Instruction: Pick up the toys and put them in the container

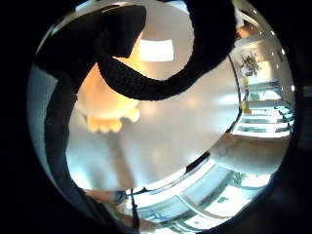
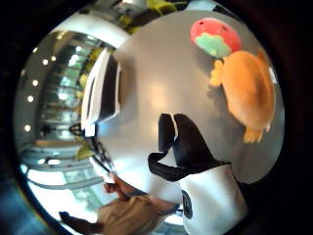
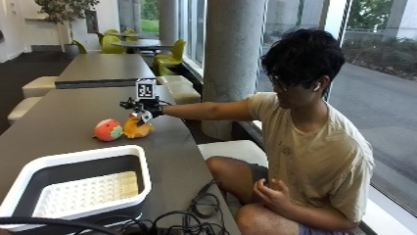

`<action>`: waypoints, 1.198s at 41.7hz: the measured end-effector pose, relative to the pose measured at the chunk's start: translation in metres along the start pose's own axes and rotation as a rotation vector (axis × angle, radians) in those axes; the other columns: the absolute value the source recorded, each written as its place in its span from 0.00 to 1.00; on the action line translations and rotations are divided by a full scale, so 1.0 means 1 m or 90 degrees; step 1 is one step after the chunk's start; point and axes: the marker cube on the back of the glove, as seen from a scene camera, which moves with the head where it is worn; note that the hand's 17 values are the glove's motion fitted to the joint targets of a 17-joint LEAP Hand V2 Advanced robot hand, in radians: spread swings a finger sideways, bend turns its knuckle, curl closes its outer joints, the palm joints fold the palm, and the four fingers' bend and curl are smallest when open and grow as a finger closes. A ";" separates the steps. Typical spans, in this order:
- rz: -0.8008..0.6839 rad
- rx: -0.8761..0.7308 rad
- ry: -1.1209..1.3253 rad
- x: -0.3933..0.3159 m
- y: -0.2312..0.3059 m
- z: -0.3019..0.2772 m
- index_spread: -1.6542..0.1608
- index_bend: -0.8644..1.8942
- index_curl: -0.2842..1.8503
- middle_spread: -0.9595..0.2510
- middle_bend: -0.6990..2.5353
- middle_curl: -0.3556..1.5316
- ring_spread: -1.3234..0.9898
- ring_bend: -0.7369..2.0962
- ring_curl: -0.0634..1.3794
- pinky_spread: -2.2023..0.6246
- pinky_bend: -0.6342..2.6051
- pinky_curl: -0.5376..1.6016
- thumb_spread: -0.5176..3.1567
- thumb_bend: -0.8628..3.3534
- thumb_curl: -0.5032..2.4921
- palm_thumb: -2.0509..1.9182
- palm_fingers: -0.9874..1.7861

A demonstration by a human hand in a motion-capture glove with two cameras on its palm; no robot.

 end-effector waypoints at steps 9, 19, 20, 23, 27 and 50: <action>0.068 -0.051 -0.016 0.030 -0.084 0.006 0.76 0.31 0.17 0.79 0.26 0.29 0.56 0.42 0.23 0.79 0.57 0.44 0.51 0.20 0.26 0.55 0.25; 0.133 -0.208 0.022 0.034 -0.140 0.044 0.77 0.31 0.16 0.81 0.24 0.29 0.58 0.37 0.21 0.80 0.63 0.46 0.48 0.20 0.27 0.57 0.21; 0.141 -0.222 0.015 0.032 -0.144 0.051 0.76 0.31 0.16 0.81 0.24 0.29 0.58 0.36 0.21 0.80 0.63 0.46 0.48 0.20 0.27 0.57 0.21; 0.160 -0.260 -0.019 0.026 -0.149 0.066 0.76 0.31 0.15 0.82 0.23 0.28 0.58 0.38 0.22 0.80 0.65 0.47 0.48 0.21 0.27 0.58 0.23; 0.176 -0.199 0.022 0.027 -0.155 0.053 0.76 0.37 0.17 0.82 0.26 0.29 0.58 0.41 0.24 0.78 0.62 0.45 0.50 0.22 0.28 0.60 0.33; -0.040 0.124 -0.104 -0.068 -0.133 -0.116 0.72 0.48 0.25 0.58 0.38 0.40 0.40 0.57 0.38 0.65 0.53 0.43 0.41 0.25 0.39 0.71 0.63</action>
